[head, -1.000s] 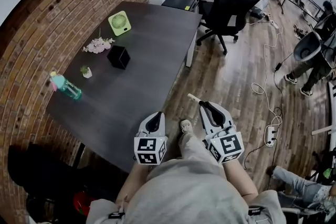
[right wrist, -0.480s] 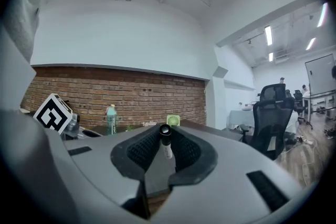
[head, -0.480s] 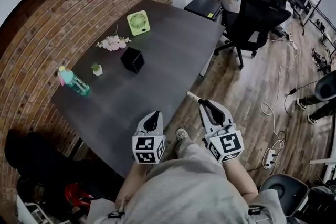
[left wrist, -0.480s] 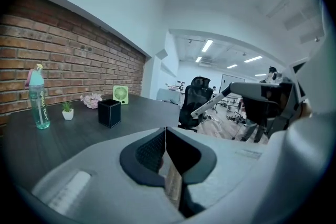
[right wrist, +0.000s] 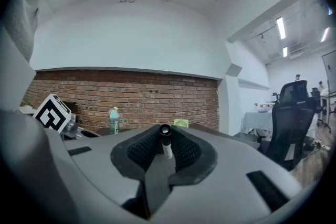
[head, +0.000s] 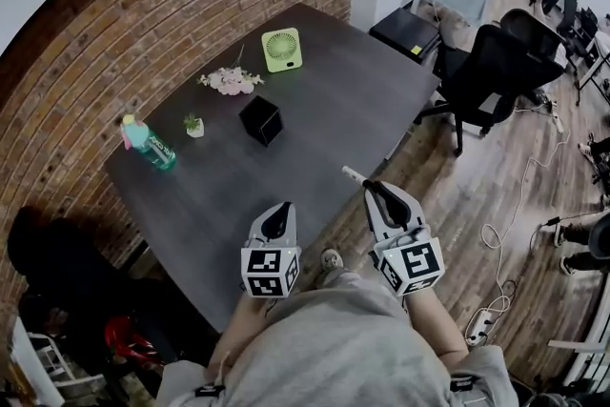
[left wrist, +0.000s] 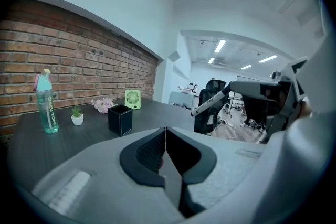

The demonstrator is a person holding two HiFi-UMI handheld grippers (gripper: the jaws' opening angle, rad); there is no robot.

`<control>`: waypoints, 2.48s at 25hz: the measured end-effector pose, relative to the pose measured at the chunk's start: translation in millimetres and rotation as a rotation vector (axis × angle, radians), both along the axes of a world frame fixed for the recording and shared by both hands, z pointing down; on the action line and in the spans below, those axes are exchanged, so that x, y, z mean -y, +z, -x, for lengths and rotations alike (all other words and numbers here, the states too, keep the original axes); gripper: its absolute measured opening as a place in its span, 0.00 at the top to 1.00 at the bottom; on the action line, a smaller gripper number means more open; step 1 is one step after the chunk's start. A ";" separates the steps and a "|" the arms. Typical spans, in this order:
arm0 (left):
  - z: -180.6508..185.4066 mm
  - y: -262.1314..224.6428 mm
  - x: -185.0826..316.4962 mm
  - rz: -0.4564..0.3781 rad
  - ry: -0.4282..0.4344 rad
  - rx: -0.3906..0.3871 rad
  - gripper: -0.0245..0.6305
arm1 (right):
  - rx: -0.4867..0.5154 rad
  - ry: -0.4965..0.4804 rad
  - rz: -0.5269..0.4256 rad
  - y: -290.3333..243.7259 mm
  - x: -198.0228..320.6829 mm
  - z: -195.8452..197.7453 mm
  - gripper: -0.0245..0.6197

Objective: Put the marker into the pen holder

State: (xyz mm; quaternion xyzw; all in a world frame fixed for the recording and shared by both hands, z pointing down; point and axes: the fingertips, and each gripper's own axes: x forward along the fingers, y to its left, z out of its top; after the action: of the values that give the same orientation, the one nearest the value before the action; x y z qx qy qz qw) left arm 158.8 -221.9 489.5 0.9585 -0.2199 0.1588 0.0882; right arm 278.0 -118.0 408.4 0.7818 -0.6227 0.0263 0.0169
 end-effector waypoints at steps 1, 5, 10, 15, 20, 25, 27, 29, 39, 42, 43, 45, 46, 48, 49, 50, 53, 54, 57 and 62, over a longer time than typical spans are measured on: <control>-1.4 -0.9 4.2 0.000 -0.014 -0.001 0.94 | -0.002 -0.014 -0.002 -1.5 6.3 -3.0 0.86; -6.4 -3.7 20.6 -0.009 -0.064 -0.004 0.94 | -0.011 -0.068 -0.016 -6.8 31.5 -14.1 0.86; -7.9 -5.8 39.4 -0.010 -0.143 -0.001 0.94 | -0.016 -0.149 -0.026 -10.0 61.9 -24.9 0.86; -5.4 -5.2 57.9 -0.014 -0.209 0.000 0.94 | -0.015 -0.207 -0.030 -10.6 90.0 -30.3 0.86; -3.3 -4.9 76.3 -0.016 -0.269 -0.002 0.94 | -0.020 -0.270 -0.035 -11.9 120.1 -32.8 0.86; 1.9 -2.4 88.5 -0.016 -0.325 0.001 0.94 | -0.028 -0.335 -0.036 -9.3 146.7 -31.6 0.86; 4.5 -0.9 92.5 -0.016 -0.349 0.001 0.94 | -0.034 -0.361 -0.037 -8.8 157.4 -30.8 0.86; 6.8 -0.1 96.7 -0.016 -0.373 0.001 0.94 | -0.040 -0.387 -0.038 -8.6 168.2 -30.2 0.86; 21.7 7.2 114.5 -0.008 -0.484 0.010 0.94 | -0.046 -0.478 -0.023 1.7 217.8 -27.0 0.86; 25.7 9.4 118.4 -0.005 -0.509 0.015 0.94 | -0.047 -0.497 -0.015 6.0 231.4 -26.6 0.86; 26.8 10.0 119.5 -0.003 -0.517 0.016 0.94 | -0.049 -0.503 -0.012 7.4 235.9 -26.4 0.86; 29.3 11.0 121.7 0.000 -0.534 0.020 0.94 | -0.050 -0.515 -0.005 10.1 245.0 -26.0 0.86; 30.5 11.6 122.6 0.002 -0.543 0.021 0.94 | -0.051 -0.521 -0.002 11.4 249.3 -25.7 0.86; 32.3 12.9 124.3 0.006 -0.556 0.023 0.94 | -0.053 -0.531 0.003 14.4 257.4 -24.7 0.86; 33.2 13.8 125.0 0.009 -0.561 0.024 0.94 | -0.056 -0.535 0.007 16.0 261.2 -24.1 0.86; 34.0 14.7 125.6 0.011 -0.567 0.024 0.94 | -0.059 -0.541 0.011 18.0 265.1 -23.4 0.86; 35.9 18.0 127.3 0.017 -0.586 0.026 0.94 | -0.068 -0.558 0.029 26.4 276.3 -22.1 0.86; 36.6 19.4 127.8 0.019 -0.592 0.028 0.94 | -0.069 -0.562 0.035 29.9 279.7 -21.9 0.86; 40.5 22.4 129.7 0.024 -0.610 0.033 0.94 | -0.073 -0.574 0.059 40.7 290.0 -20.9 0.86; 48.7 26.4 132.9 0.040 -0.639 0.041 0.94 | -0.085 -0.593 0.097 56.8 307.0 -17.4 0.86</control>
State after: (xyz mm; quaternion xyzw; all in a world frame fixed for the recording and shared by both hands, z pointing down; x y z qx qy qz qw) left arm 110.2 -354.8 515.9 0.8356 -0.5084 0.1465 0.1478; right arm 295.4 -425.0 465.3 0.5645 -0.8206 0.0174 0.0874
